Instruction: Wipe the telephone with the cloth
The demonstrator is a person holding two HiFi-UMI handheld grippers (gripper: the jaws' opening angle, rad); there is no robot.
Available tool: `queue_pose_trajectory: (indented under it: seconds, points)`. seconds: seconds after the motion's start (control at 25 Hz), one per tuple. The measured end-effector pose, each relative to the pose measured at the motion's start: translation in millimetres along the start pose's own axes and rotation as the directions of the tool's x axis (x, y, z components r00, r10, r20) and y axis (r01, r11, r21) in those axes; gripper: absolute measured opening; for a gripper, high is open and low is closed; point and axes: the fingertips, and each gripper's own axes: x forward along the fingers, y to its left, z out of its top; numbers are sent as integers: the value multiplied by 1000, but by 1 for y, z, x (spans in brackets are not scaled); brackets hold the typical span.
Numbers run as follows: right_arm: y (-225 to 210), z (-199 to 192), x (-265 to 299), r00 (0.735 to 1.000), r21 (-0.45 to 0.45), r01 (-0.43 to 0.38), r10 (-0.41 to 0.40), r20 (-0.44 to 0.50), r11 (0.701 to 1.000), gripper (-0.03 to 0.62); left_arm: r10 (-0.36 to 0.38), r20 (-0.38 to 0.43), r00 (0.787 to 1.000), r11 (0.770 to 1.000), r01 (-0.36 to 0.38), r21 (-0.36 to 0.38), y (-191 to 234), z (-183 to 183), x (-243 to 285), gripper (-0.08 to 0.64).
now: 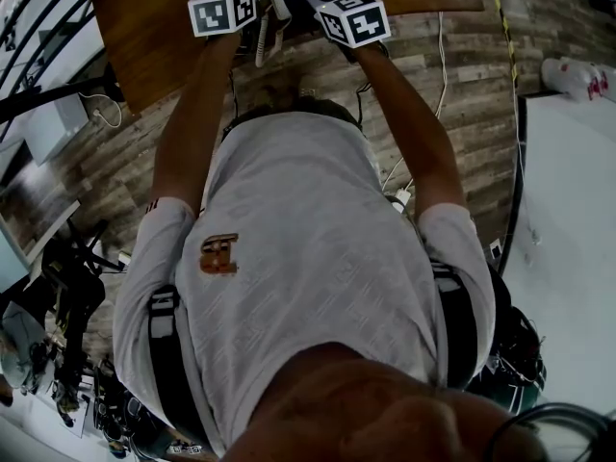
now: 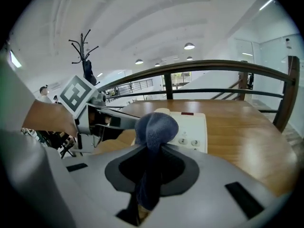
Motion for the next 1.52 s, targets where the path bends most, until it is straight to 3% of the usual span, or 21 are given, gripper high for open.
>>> queue_pose_trajectory:
  seconds: [0.44,0.72,0.92,1.2,1.36,1.52]
  points:
    - [-74,-40,-19,982,29,175,-172,-81,984,72,-2,-3,1000,1000,2,14,1,-1,-3,131]
    - [-96,-36,-41,975,48,217,-214,-60,975,72,1,-18,1000,999,-1,36,2,0,-2,130]
    - [-86,1,-61,980,34,196,-197,38,980,72,11,-22,1000,997,-9,71,0,6,-9,130]
    - [-55,77,-86,964,-4,140,-136,229,990,72,-34,130,991,993,18,121,-17,55,-41,112]
    - [-28,116,-102,940,-21,98,-85,331,995,72,-94,225,970,981,52,186,-41,88,-65,93]
    - [-5,146,-120,907,-45,67,-42,418,997,72,-165,325,931,962,80,259,-67,117,-91,63]
